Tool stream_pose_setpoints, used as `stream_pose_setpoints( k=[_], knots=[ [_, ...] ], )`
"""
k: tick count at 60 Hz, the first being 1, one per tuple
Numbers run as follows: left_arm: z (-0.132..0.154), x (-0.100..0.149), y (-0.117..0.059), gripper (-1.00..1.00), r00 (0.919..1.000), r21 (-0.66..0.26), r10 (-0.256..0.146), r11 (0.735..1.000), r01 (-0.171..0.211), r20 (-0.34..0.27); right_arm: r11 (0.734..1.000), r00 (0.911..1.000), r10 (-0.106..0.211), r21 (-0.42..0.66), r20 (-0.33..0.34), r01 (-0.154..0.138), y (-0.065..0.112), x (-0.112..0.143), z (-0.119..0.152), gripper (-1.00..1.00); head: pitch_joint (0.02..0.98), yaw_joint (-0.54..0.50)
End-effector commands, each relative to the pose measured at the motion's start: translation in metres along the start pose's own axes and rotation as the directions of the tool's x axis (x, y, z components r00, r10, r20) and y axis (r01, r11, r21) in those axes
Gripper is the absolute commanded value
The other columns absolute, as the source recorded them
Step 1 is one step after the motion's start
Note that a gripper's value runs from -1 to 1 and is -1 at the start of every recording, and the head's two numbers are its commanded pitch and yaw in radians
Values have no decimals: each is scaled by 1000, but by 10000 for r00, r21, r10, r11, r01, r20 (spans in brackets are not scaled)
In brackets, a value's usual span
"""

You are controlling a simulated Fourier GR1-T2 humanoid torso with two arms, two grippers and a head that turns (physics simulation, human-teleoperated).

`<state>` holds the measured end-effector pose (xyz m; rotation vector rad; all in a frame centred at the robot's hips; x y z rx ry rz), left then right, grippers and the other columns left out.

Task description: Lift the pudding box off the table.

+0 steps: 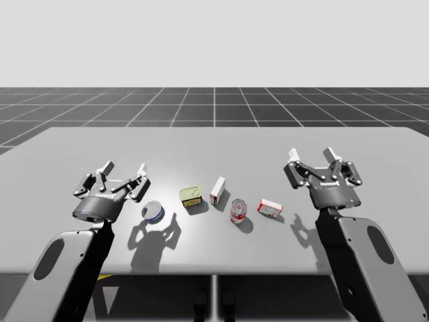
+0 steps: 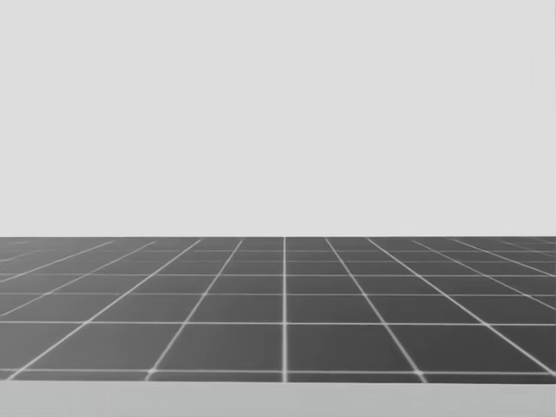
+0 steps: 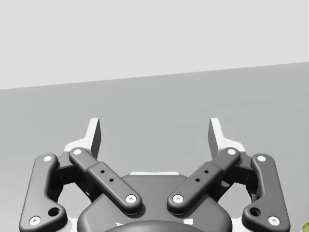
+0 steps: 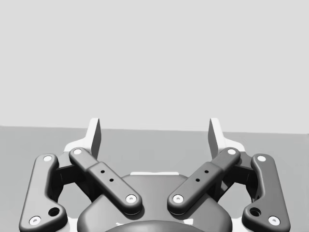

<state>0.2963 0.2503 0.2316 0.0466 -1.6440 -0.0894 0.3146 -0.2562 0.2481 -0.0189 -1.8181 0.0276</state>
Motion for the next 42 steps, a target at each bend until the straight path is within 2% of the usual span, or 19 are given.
stream_pose_setpoints(
  k=[1, 3, 4, 5, 8, 10, 16, 42],
  knots=[
    [0, 0, 0, -1000, 10000, 16, -3, 10000, 3, 0, 9994, 9998, -205, -295, 19, 206, 0, 1, 2, -1000, 77, 16],
    [0, 0, 0, -1000, 10000, 18, -8, 10000, 8, 2, 9996, 9997, -255, -82, 38, 255, 0, 2, 2, -1000, 80, 16],
    [1, 0, 0, -1000, 10000, 21, -5, 10000, 5, 7, 9989, 9989, -465, -48, -5, 465, -1, 3, 2, -1000, 86, 15],
    [1, 0, 0, -1000, 10000, 20, -1, 10000, 1, 9, 9987, 9987, -502, -59, 8, 502, -1, 4, 1, -1000, 89, 15],
    [1, 0, 1, -1000, 10000, 30, -7, 10000, 7, 1, 9992, 9992, -399, -60, -22, 399, -2, 4, 0, -1000, 100, 14],
    [1, 0, 1, -1000, 10000, 38, -4, 10000, 4, 3, 9987, 9985, -479, 148, -247, 483, -3, 5, 0, -1000, 114, 14],
    [1, 0, 1, -1000, 10000, 60, -9, 10000, 9, 4, 9993, 9990, -370, 102, -252, 373, -2, 4, 0, -1000, 179, 16],
    [0, 0, 2, -1000, 9998, 55, -190, 9998, 190, -23, 9996, 9991, -271, 57, -327, 273, -2, 3, -2, -1000, 562, 18]
  ],
)
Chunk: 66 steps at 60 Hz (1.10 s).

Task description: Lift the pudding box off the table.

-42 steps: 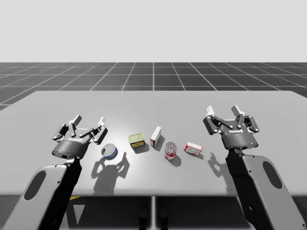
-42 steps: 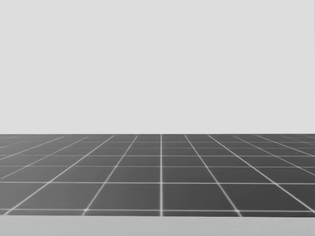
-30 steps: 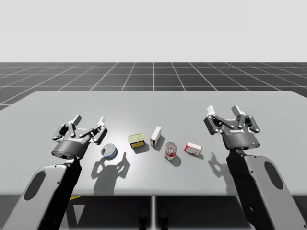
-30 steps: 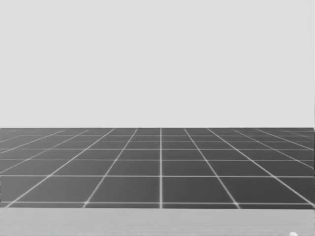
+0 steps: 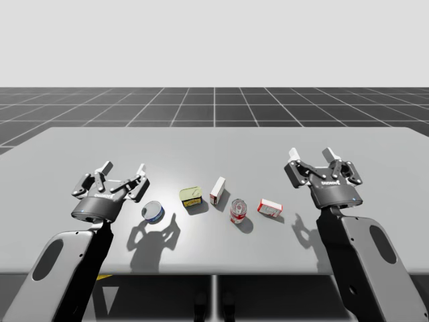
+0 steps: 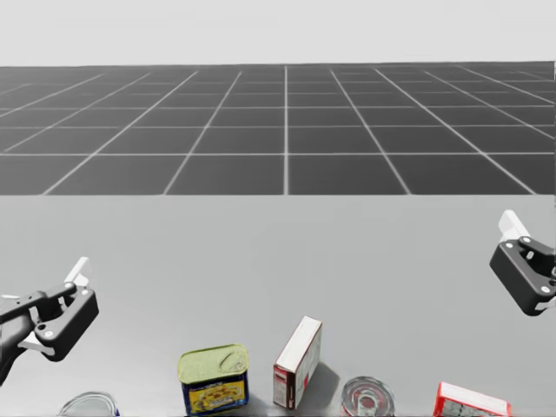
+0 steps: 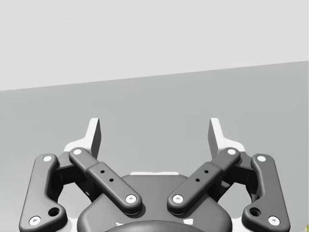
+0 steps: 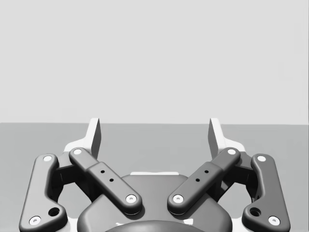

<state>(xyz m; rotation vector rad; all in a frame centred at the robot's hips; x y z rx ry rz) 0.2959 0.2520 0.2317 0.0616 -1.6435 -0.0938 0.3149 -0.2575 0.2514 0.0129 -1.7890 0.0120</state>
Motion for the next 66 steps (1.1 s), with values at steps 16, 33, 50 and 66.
stream_pose_setpoints(
  k=[16, 33, 50, 66],
  knots=[
    [-1, -2, -2, -1000, 9998, -106, -215, 9997, 214, -30, 10000, 10000, 71, -35, -68, -71, -1, 0, -1, -1000, 750, -12],
    [2, 4, -13, -1000, 9993, -608, 369, 9975, -370, -42, 10000, 9999, 72, -55, -95, -72, -1, -1, -1, -1000, 782, -22],
    [45, 36, -47, -1000, 9832, -2180, 1827, 9593, -1797, -68, 9999, 9999, 124, -56, -94, -124, 0, -2, -2, -1000, 772, -16],
    [90, 29, -84, -1000, 9694, -2972, 1927, 9265, -2308, -1520, 9999, 9999, 88, -106, -76, -89, 0, -1, -2, -1000, 779, -18]
  ],
)
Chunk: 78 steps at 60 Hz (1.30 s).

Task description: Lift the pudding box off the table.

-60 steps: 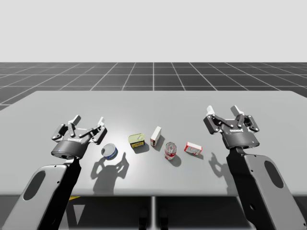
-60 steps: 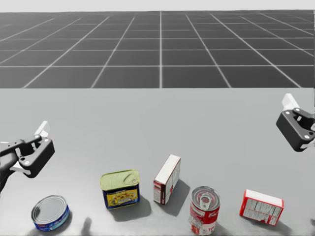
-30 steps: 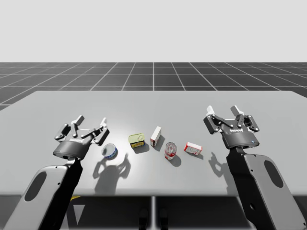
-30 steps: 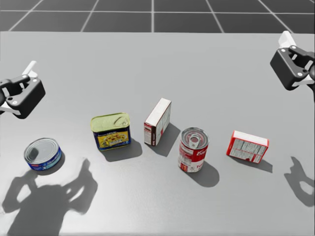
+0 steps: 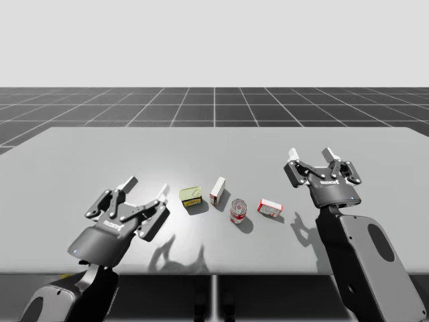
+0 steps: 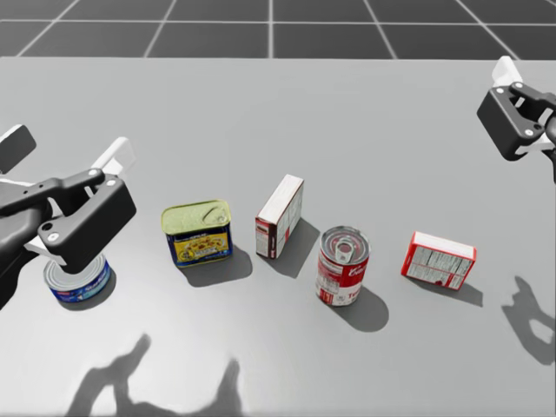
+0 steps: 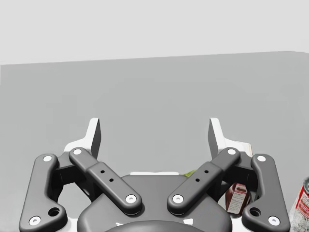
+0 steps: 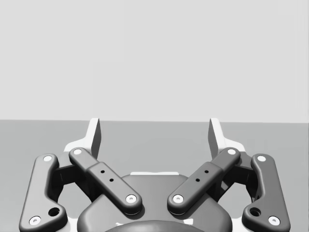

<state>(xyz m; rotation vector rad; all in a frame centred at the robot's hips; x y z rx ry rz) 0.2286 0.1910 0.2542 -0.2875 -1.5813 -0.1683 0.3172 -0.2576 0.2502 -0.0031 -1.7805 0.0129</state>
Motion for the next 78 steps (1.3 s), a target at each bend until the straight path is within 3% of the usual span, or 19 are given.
stream_pose_setpoints(
  k=[1, 23, 40, 47, 60, 64, 78],
  knots=[
    [20, -11, -31, -1000, 9946, -469, 450, 9977, -495, -931, 10000, 10000, -30, -29, 8, 30, 0, 0, 0, -1000, 780, -18],
    [27, -63, -64, -1000, 9751, -900, 534, 9932, -742, -2154, 10000, 10000, -14, -56, 39, 14, 0, 0, 0, -1000, 789, -13],
    [7, -98, -76, -1000, 9578, -1331, 445, 9874, -853, -2840, 10000, 10000, 57, -46, 65, -56, 0, 0, 0, -1000, 790, -6],
    [-1, -103, -78, -1000, 9568, -1440, 284, 9869, -729, -2895, 10000, 10000, 71, -45, 66, -70, 0, 0, 0, -1000, 792, -4],
    [-26, -107, -84, -1000, 9463, -1684, 46, 9838, -623, -3234, 9998, 9998, 152, -87, 92, -151, 0, 0, 1, -1000, 794, -1],
    [-34, -107, -86, -1000, 9484, -1727, -150, 9841, -421, -3167, 9998, 9998, 174, -94, 98, -173, 0, 0, 1, -1000, 796, -1],
    [-55, -108, -93, -1000, 9445, -1730, -382, 9847, -199, -3262, 9998, 9998, 186, -107, 106, -185, -1, 1, 1, -1000, 799, -3]
  ],
)
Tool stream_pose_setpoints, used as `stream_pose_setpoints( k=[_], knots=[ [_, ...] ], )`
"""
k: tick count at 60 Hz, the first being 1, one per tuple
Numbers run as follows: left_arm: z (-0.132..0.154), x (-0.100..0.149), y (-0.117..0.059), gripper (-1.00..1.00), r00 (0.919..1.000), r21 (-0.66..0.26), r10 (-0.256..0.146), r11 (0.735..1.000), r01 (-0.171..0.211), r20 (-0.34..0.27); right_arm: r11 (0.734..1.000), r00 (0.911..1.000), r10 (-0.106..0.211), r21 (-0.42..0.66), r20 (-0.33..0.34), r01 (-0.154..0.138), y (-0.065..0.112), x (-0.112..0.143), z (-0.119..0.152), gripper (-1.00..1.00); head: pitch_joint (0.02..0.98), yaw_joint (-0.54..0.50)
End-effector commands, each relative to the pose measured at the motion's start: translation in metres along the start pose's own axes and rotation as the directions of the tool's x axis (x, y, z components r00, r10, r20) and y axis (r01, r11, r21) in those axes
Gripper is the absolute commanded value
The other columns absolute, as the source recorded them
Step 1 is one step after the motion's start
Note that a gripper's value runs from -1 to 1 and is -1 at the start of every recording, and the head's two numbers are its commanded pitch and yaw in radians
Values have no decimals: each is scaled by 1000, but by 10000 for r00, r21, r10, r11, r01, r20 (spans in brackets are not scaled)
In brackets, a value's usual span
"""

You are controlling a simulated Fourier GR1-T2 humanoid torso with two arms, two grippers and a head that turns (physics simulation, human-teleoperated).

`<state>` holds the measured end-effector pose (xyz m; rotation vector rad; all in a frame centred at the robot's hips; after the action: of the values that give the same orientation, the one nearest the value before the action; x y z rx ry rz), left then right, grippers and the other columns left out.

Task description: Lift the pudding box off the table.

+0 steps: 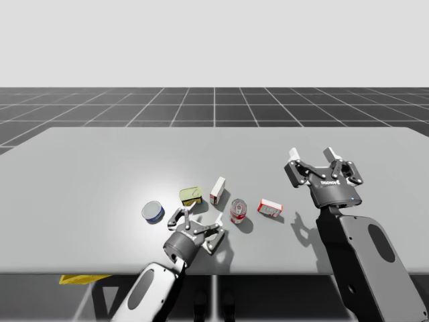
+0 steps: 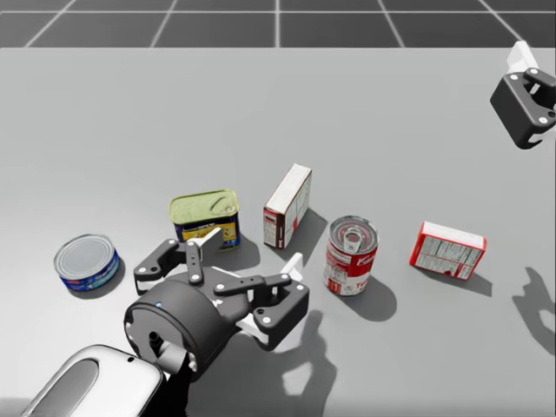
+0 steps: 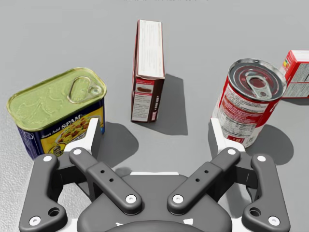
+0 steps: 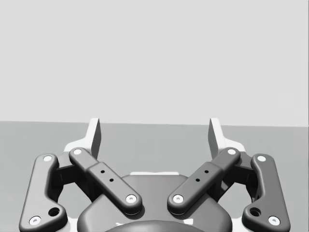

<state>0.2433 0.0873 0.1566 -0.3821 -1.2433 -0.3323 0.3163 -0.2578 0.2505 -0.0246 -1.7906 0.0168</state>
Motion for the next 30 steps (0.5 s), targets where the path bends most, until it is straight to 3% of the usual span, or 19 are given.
stream_pose_setpoints(
  k=[1, 30],
  knots=[
    [-17, 3, -3, -1000, 9998, 18, -165, 9999, 165, -109, 10000, 10000, 19, -14, 6, -19, -1, 0, 0, -1000, 799, -4],
    [-61, 7, 3, -1000, 9982, 484, -452, 9977, 471, -395, 10000, 10000, 60, -17, 36, -60, -3, 1, 0, -1000, 807, -10]
  ],
)
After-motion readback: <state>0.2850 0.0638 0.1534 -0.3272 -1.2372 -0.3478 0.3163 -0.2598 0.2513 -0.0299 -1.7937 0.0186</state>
